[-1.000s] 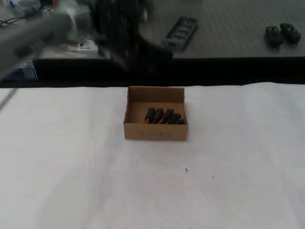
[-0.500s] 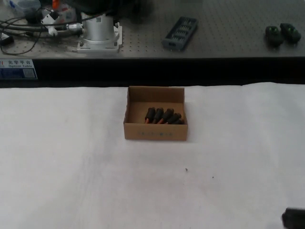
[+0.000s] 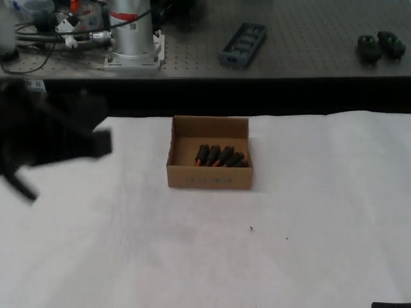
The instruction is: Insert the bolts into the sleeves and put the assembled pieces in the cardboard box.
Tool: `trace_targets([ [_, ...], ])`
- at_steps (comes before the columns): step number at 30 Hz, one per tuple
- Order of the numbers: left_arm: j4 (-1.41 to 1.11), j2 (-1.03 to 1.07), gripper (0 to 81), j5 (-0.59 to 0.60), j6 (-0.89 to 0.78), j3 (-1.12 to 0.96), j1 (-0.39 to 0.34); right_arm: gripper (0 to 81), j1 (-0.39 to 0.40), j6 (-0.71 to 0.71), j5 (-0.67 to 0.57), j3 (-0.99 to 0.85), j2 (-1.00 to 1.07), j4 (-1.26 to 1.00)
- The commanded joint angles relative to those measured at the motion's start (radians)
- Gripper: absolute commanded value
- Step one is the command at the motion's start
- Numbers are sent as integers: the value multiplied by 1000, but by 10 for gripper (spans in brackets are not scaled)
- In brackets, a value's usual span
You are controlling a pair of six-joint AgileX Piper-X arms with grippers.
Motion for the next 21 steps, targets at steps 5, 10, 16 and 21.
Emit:
trace_targets([
  [5, -53, -319, 170, -18, -12, 307, 5, 32, -6, -5, -5, 4, -18, -17],
  [10, -53, -443, 170, -18, -12, 430, 5, 32, -136, -5, -18, 109, -134, -82],
  [16, -47, -472, 170, -18, -12, 520, 5, 32, -412, -5, -18, 269, -225, -100],
  [21, -44, -472, 170, -18, -12, 581, 5, 32, -617, -5, -12, 279, -276, -75],
])
